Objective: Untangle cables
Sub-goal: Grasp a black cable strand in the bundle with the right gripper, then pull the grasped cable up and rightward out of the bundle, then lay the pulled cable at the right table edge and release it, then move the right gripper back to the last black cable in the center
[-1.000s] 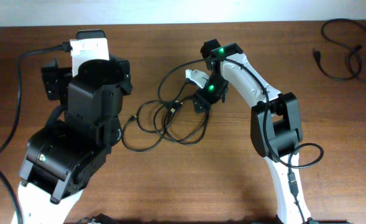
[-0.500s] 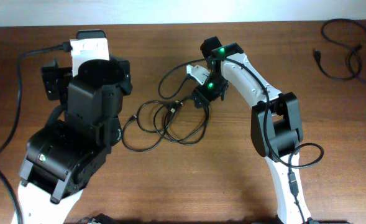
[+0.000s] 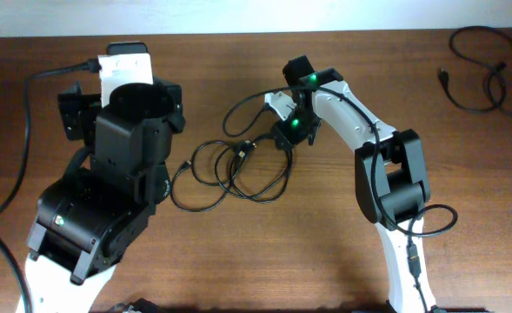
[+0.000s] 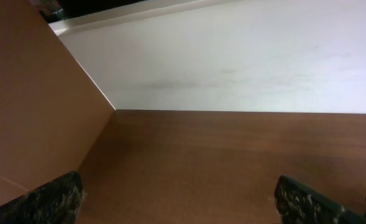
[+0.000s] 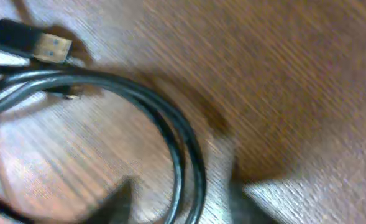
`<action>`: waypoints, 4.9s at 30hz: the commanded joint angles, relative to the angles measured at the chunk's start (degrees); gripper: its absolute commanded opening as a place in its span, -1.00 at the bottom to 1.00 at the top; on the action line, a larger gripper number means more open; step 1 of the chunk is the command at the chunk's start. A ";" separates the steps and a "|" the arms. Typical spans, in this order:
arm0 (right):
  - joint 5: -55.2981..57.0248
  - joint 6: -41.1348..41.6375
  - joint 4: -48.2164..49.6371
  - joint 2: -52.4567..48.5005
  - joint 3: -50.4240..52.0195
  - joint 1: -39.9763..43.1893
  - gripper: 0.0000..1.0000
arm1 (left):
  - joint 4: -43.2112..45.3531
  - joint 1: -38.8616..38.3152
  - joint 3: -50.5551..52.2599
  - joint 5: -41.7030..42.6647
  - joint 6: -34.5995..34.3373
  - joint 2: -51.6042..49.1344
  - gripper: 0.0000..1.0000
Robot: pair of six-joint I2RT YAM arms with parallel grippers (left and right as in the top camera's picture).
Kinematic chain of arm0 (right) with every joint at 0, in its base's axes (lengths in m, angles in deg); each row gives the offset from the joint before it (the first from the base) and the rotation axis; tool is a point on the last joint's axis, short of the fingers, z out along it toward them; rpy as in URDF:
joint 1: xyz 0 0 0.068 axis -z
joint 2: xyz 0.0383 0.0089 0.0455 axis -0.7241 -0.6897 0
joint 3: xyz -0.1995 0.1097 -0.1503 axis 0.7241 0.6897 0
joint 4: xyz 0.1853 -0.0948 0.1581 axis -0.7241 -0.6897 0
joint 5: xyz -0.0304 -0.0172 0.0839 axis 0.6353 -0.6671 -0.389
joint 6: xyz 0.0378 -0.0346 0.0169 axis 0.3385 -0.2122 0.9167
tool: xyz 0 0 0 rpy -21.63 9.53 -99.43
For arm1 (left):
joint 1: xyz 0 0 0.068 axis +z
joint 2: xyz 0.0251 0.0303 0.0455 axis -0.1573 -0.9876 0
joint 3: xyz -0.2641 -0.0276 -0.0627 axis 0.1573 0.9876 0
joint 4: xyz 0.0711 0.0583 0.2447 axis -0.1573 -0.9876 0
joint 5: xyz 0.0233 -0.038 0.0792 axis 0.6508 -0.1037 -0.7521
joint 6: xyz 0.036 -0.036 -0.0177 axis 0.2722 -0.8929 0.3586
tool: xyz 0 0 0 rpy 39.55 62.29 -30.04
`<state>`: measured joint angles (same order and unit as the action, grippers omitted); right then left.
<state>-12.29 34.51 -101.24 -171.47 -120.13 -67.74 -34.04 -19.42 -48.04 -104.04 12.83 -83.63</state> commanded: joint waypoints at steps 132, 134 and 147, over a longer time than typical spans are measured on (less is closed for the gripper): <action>10.56 14.16 7.50 34.42 -1.38 34.32 0.98 | -2.58 0.26 -0.42 2.84 0.70 -0.68 0.98; 9.94 7.63 5.73 34.34 -1.38 29.81 0.98 | -2.60 0.26 -0.42 2.84 0.70 -0.68 0.98; 11.02 3.61 2.16 31.52 3.19 15.30 0.99 | -3.39 0.26 -0.42 3.91 0.70 -0.68 0.98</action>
<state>-1.14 35.80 -99.06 -137.44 -119.21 -51.81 -37.18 -19.42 -48.04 -100.74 12.83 -84.15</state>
